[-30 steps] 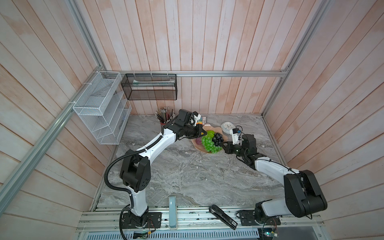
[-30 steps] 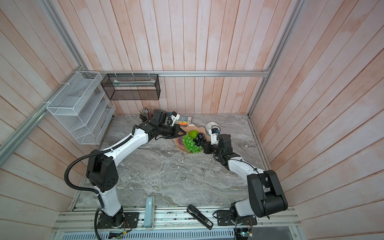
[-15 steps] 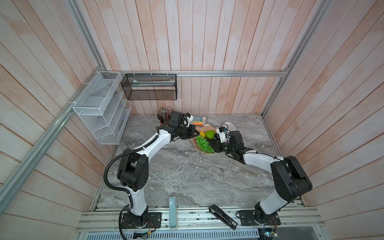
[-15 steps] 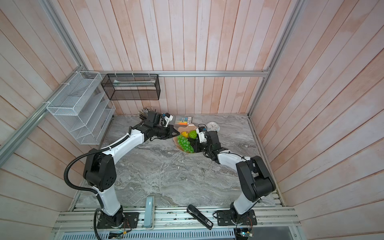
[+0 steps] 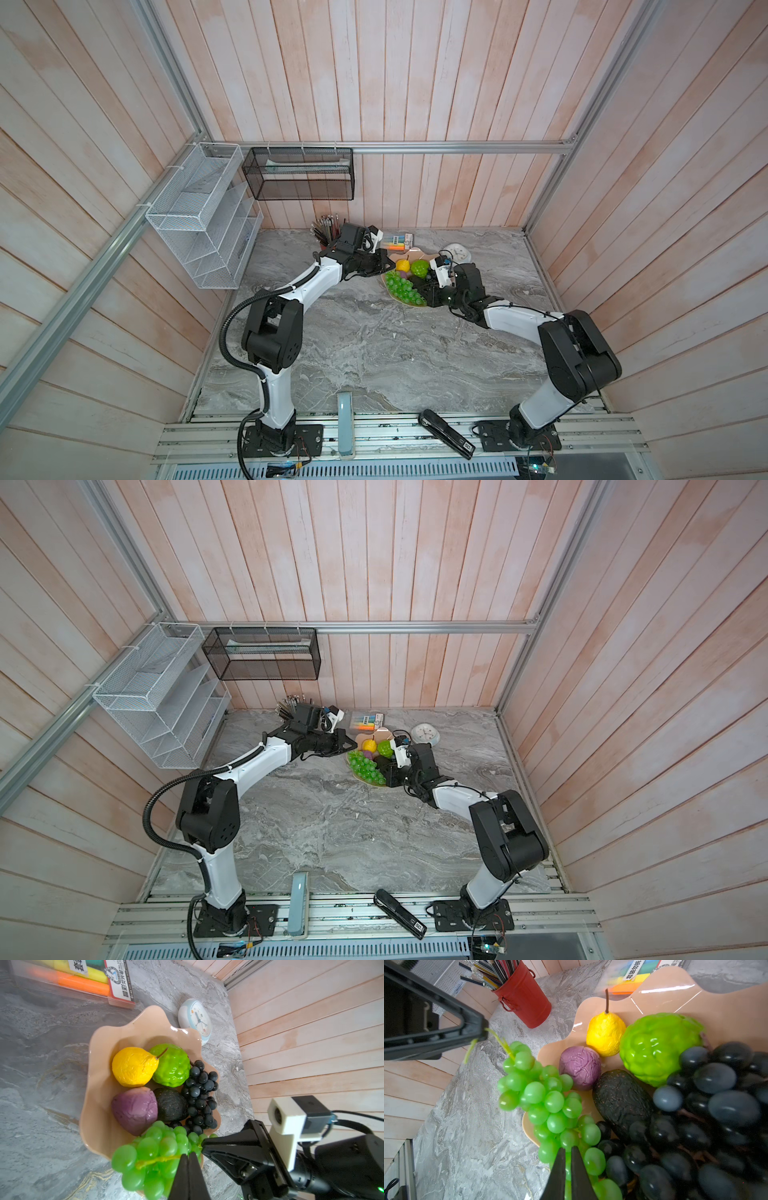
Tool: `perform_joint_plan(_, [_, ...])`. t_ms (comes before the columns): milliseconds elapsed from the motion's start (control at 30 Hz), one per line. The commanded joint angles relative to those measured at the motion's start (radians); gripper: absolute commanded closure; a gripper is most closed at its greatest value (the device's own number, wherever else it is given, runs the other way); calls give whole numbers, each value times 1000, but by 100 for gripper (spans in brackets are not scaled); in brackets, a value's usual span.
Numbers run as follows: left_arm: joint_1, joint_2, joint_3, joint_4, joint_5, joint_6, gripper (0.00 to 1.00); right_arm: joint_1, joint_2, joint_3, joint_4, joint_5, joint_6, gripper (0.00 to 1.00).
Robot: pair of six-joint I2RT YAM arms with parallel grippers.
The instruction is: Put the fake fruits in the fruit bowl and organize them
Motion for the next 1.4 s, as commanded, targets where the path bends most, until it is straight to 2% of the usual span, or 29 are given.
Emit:
perform_joint_plan(0, [13,26,41,35,-16,21,100,6,12,-27,2,23,-11,91])
perform_joint_plan(433, [21,150,148,42,2,19,100,6,-14,-18,0,26,-16,91])
perform_joint_plan(667, [22,160,165,52,25,8,74,6,-55,-6,-34,39,-24,91])
perform_joint_plan(800, [27,132,194,0,-18,52,56,6,-85,-7,-47,50,-30,91])
perform_joint_plan(900, [30,95,200,-44,-75,83,49,6,-105,-9,-61,56,-33,91])
perform_joint_plan(1100, [28,0,121,-106,-192,115,48,3,-158,-34,-72,96,-41,90])
perform_joint_plan(1233, [19,-67,22,-100,-204,100,60,-9,-178,-50,-93,85,-39,90])
perform_joint_plan(1300, [6,-105,-43,-91,-223,98,75,-8,-190,-52,-125,91,-56,90])
perform_joint_plan(1367, [-9,-142,-101,-91,-242,102,82,-11,-209,-56,-155,107,-71,90])
